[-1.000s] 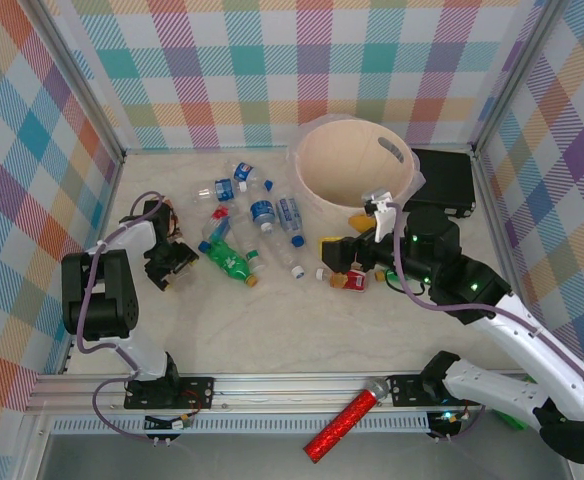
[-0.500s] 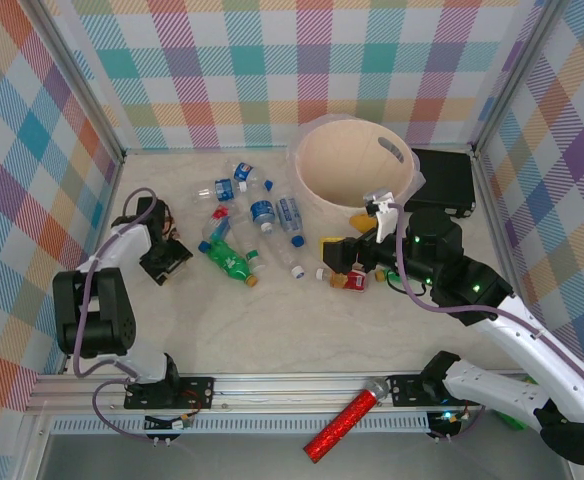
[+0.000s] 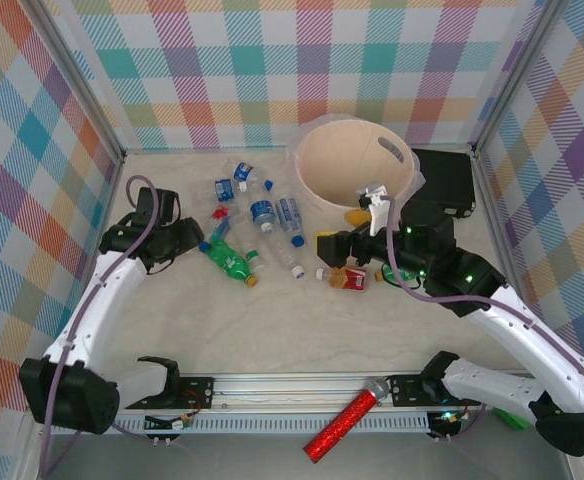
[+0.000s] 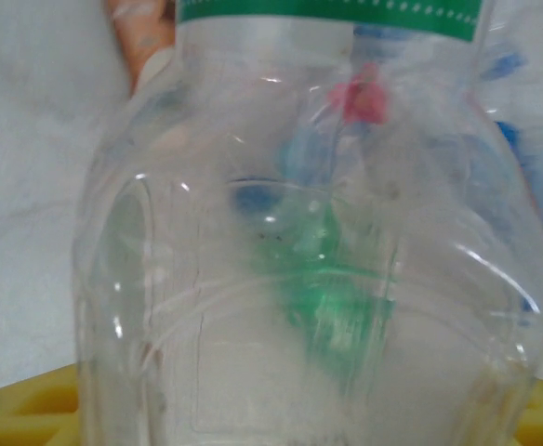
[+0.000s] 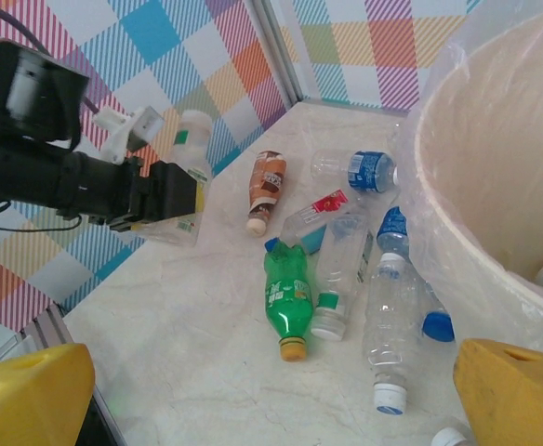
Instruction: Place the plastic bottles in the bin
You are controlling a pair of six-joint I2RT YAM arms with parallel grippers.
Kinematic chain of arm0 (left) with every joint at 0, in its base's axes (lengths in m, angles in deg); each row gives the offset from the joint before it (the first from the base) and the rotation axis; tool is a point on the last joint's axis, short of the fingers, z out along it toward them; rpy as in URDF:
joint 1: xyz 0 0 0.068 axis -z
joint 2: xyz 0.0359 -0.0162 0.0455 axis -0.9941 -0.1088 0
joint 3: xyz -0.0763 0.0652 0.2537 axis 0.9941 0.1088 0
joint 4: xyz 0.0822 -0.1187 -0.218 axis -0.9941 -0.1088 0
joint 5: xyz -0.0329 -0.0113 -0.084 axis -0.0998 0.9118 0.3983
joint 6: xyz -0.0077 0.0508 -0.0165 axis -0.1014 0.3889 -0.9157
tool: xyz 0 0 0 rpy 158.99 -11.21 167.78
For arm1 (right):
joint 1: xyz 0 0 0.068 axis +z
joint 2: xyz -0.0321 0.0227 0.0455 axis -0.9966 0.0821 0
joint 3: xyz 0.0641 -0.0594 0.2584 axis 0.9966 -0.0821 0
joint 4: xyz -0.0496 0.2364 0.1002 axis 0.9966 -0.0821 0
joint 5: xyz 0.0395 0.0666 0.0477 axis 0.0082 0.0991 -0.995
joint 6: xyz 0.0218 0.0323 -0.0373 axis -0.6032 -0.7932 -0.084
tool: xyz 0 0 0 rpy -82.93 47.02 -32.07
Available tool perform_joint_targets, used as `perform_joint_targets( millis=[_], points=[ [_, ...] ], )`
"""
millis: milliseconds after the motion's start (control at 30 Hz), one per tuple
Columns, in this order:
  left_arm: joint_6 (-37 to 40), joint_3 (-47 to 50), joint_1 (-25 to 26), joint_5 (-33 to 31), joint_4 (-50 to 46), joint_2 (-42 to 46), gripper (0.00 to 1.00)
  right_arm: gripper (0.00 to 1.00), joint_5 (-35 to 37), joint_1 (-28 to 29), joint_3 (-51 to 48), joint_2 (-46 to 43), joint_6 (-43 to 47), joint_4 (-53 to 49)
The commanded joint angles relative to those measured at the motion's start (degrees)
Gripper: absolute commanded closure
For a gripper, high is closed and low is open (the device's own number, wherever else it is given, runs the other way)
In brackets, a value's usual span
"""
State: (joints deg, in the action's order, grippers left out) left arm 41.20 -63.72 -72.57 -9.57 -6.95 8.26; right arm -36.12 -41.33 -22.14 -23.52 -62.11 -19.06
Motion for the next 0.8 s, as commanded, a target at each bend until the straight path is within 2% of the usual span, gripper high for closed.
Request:
perform_joint_targets(
  millis=[0,100,233,367,567,767],
  points=[
    [3.61,-2.66,5.37,-7.13,-1.19,1.96,0.38,0.0,-0.6,0.42,4.47,1.49,-0.92,-0.99],
    [4.53,-3.14,10.94,-9.74,0.6,3.14,0.37,0.01,-1.16,0.42,8.0,4.35,-1.63,-3.36],
    [7.65,-1.51,20.85,-13.33,6.57,6.37,0.36,0.04,-2.16,0.42,11.34,7.36,-2.09,-4.56],
    [11.58,-0.97,28.57,-14.55,10.73,8.03,0.37,0.13,-5.65,0.47,14.61,10.68,-2.24,-4.95],
    [17.71,0.41,36.58,-13.18,15.79,9.37,0.38,0.19,-8.45,0.42,18.59,15.28,-3.19,-5.92],
    [21.0,1.82,40.89,-9.81,18.53,10.05,0.37,0.3,-14.13,0.37,21.32,18.82,-4.99,-4.94]
  ],
)
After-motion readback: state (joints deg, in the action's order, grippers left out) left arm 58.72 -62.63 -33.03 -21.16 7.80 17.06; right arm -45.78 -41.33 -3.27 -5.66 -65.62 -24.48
